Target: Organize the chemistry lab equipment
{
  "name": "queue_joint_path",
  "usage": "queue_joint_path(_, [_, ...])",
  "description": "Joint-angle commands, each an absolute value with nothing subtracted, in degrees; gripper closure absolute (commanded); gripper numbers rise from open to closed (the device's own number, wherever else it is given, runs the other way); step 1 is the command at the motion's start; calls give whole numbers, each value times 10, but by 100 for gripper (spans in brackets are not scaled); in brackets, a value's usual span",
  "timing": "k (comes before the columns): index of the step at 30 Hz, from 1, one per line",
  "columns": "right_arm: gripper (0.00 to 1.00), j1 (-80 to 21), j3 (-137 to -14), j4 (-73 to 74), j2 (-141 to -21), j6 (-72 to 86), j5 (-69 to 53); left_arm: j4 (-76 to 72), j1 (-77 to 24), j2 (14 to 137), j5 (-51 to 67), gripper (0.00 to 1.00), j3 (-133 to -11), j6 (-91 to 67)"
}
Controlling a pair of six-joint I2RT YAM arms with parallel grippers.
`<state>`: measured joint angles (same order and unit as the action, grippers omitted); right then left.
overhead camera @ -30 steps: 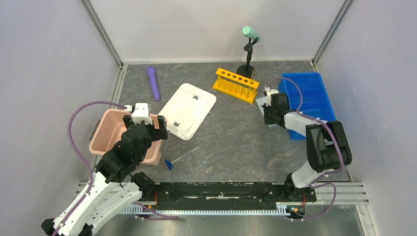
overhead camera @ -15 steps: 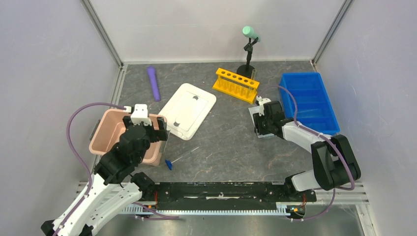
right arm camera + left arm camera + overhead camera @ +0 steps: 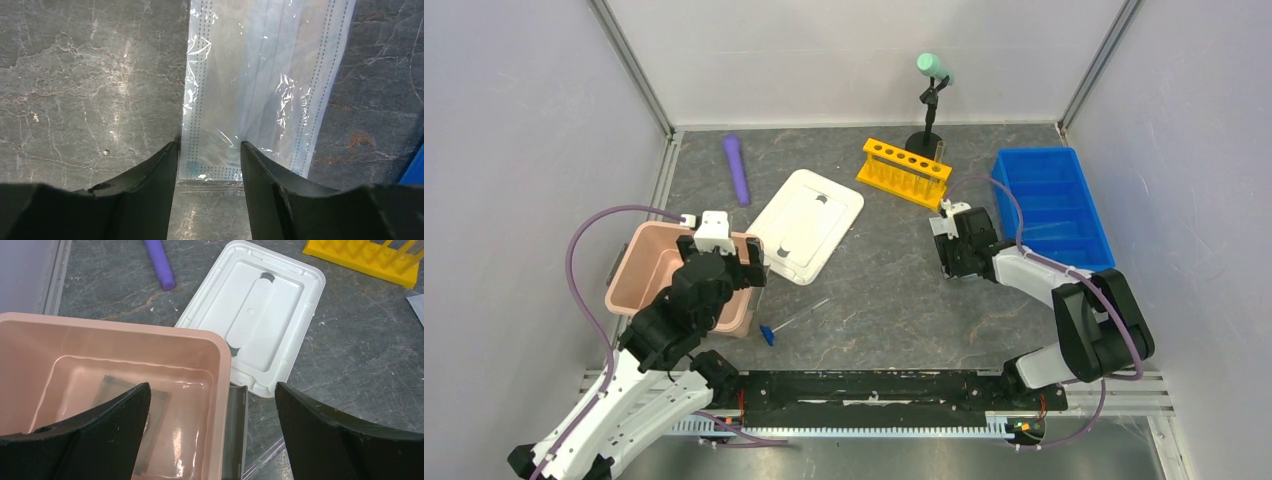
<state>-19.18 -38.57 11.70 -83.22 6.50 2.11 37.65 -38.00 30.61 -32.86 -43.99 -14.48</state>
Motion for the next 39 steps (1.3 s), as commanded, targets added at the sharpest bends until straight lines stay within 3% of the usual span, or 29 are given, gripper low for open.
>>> queue_joint_path(1, [52, -220, -380, 130, -849, 63, 63, 375, -378, 311, -331, 0, -458, -133])
queue_joint_path(6, [85, -238, -362, 120, -825, 76, 67, 370, -378, 326, -301, 0, -462, -134])
queue_joint_path(11, [100, -243, -349, 82, -783, 83, 5, 379, -378, 341, -230, 0, -482, -167])
queue_joint_path(26, [100, -298, -317, -82, -668, 156, -172, 308, -378, 436, -98, 0, -518, -280])
queue_joint_path(39, [100, -400, -291, -209, -641, 189, -205, 171, -378, 590, -35, 2, -499, -396])
